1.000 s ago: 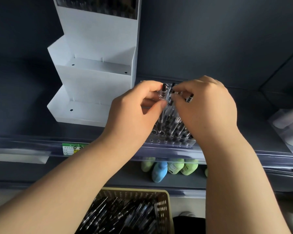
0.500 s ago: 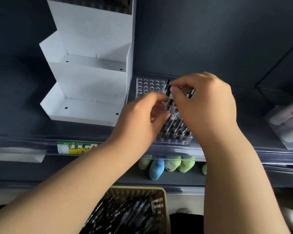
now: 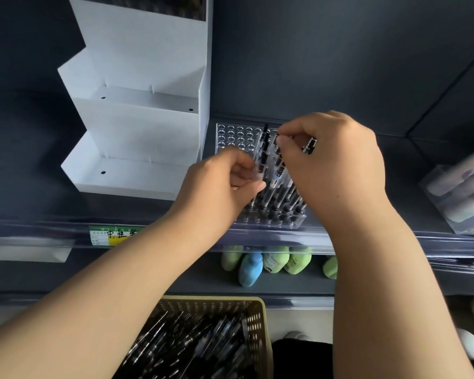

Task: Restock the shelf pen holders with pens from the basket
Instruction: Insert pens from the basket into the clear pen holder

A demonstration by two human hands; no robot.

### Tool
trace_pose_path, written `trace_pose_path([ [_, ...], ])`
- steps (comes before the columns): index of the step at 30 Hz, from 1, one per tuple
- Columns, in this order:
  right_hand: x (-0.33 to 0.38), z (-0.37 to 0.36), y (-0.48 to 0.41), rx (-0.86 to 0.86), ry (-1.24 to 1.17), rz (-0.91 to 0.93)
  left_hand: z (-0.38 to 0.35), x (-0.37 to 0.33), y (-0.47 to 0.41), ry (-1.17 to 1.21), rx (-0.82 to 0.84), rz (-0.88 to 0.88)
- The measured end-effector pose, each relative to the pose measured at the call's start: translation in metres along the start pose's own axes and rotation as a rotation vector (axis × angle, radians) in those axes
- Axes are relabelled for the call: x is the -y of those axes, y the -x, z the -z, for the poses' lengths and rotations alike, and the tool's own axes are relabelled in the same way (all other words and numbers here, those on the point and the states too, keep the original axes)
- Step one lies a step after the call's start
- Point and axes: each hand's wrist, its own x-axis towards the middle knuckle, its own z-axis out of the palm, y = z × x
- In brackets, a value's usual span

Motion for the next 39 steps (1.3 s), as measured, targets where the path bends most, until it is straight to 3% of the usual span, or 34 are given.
trace_pose_path([
  [5,0.000,0.004,0.013,-0.041,0.022,0.057,0.015,0.001,0.011,-0.159,0.054,-0.035],
  [11,0.004,-0.003,0.061,-0.160,0.068,0.191,0.054,0.005,0.052,-0.675,0.214,-0.145],
  [16,0.008,-0.028,0.120,0.081,0.112,0.271,0.079,0.041,0.095,-0.788,0.364,0.044],
  [21,0.009,-0.059,0.174,0.657,0.270,0.170,0.091,0.084,0.146,-0.835,0.473,0.213],
  [26,0.016,-0.097,0.206,1.010,0.350,0.050,0.077,0.132,0.173,-0.847,0.575,0.323],
  [32,0.010,-0.140,0.245,1.081,0.278,-0.039,0.053,0.184,0.184,-0.948,0.696,0.436],
  [39,0.007,-0.163,0.242,1.110,0.461,0.092,0.028,0.192,0.191,-1.082,0.754,0.441],
])
